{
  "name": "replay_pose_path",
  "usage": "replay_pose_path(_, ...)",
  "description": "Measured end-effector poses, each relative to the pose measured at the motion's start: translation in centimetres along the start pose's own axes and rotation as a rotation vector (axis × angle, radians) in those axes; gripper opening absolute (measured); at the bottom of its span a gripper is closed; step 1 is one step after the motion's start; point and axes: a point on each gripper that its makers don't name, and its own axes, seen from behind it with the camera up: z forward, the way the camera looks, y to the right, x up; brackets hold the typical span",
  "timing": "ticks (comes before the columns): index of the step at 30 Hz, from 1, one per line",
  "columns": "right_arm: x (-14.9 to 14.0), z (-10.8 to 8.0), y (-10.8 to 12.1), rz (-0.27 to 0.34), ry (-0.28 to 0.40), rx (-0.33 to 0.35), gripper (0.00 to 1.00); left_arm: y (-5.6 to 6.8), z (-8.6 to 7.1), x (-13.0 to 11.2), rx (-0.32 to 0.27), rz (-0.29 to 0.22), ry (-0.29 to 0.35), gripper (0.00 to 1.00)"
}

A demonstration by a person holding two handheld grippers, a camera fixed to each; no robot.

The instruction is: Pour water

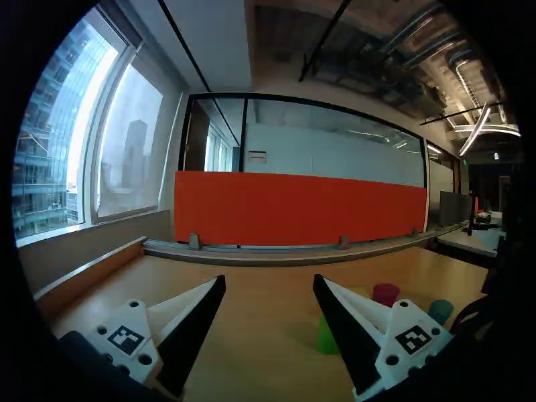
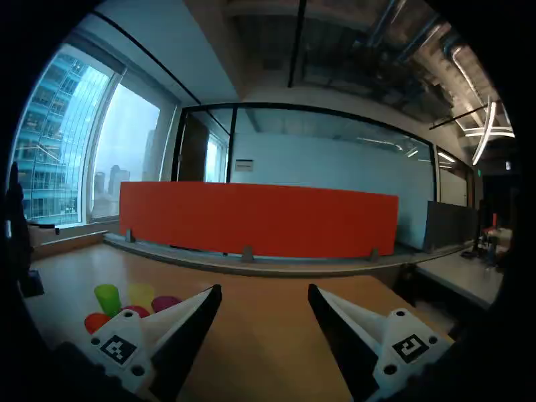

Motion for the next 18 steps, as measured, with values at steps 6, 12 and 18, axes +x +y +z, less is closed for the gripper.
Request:
replay_pose_path(6, 2.8, 0.0, -0.3, 0.024, -0.007, 0.021, 1.0, 0.7, 0.9, 2.4, -0.037, 0.002, -0.011, 0.97)
replay_pose_path(12, 5.2, 0.3, -0.2, 0.036, -0.011, 0.033, 1.0, 1.2, 1.8, 5.0, -0.077, 0.014, -0.023, 0.97)
replay_pose_path(18, 7.4, 0.5, -0.1, 0.039, -0.011, 0.05, 1.0, 1.3, 2.0, 8.7, -0.101, 0.037, -0.008, 0.97)
